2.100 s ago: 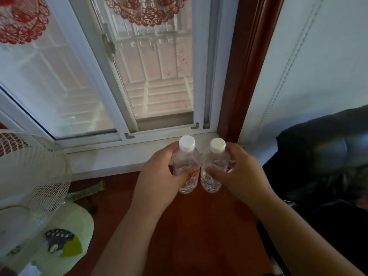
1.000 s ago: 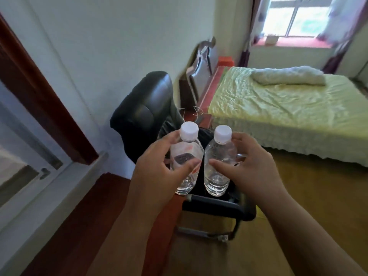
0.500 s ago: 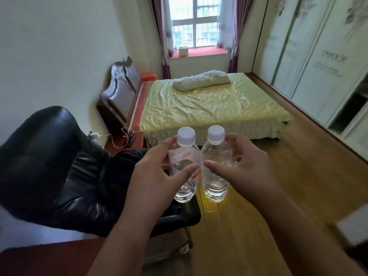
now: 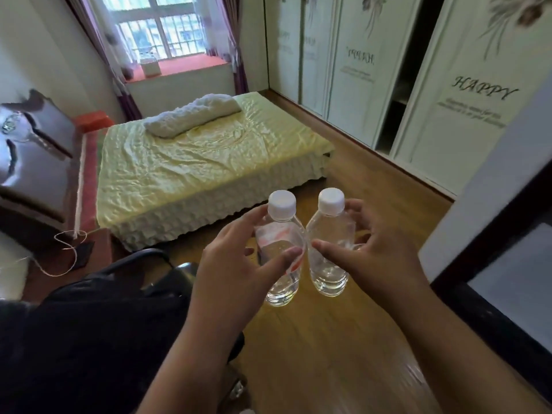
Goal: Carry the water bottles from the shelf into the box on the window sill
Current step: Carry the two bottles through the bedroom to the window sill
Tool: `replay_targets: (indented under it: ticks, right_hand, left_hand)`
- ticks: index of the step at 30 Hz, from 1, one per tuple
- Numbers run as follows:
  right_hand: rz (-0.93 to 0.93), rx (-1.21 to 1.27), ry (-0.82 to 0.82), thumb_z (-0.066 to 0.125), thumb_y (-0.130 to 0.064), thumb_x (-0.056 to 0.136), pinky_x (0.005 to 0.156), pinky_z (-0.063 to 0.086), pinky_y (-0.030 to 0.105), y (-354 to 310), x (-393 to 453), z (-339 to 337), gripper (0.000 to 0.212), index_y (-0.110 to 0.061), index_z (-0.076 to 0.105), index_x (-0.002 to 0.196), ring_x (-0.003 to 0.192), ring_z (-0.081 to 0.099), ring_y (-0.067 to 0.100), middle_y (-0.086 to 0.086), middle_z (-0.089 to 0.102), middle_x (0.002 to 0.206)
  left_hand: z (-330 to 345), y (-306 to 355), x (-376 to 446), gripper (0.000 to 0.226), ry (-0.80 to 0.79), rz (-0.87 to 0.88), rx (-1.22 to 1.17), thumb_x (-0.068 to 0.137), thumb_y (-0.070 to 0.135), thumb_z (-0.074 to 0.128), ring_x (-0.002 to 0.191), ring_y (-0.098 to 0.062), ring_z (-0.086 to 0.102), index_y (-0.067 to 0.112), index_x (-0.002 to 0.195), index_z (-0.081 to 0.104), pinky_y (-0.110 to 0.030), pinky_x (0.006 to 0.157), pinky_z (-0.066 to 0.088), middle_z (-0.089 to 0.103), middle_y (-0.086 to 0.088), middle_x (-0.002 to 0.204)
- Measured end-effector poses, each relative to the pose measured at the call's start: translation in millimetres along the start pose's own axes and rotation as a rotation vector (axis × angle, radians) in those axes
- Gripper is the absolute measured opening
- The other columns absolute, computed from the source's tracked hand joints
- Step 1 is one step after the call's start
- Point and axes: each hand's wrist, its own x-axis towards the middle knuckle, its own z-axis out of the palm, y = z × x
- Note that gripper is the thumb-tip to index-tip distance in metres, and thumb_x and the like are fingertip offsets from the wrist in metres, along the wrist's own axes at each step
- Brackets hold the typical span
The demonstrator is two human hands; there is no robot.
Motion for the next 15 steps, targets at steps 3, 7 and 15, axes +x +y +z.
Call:
replay_targets:
  ticks: [3, 7, 15]
  right_hand:
    - [0.066, -0.048, 0.042, 0.083, -0.06, 0.065, 0.078, 0.059, 0.036, 10, 11, 1, 0.069, -0.05, 0.05, 0.125, 0.093, 0.064, 0.003, -0.013, 0.065, 0.116]
    - [0.131, -0.061, 0.116, 0.085, -0.055, 0.067, 0.081, 0.058, 0.034, 12, 27, 1, 0.07, -0.045, 0.052, 0.128, 0.095, 0.063, 0.004, -0.01, 0.064, 0.117]
    - [0.237, -0.09, 0.285, 0.083, -0.057, 0.067, 0.071, 0.041, 0.016, -1, 66, 9, 0.065, -0.057, 0.043, 0.118, 0.093, 0.05, -0.013, -0.034, 0.051, 0.103]
  left_hand:
    - [16, -8, 27, 0.072, -0.065, 0.043, -0.007, 0.069, 0.058, 0.081, 0.109, 0.006, 0.058, 0.047, 0.135, 0.054, -0.009, 0.081, 0.048, 0.061, 0.024, 0.124]
    - [29, -18, 66, 0.071, -0.16, 0.088, -0.051, 0.07, 0.058, 0.081, 0.111, 0.004, 0.058, 0.047, 0.135, 0.054, -0.021, 0.085, 0.052, 0.061, 0.024, 0.124]
    - [44, -29, 144, 0.068, -0.267, 0.183, -0.143, 0.072, 0.054, 0.082, 0.106, 0.001, 0.061, 0.05, 0.133, 0.053, -0.033, 0.089, 0.055, 0.06, 0.026, 0.121]
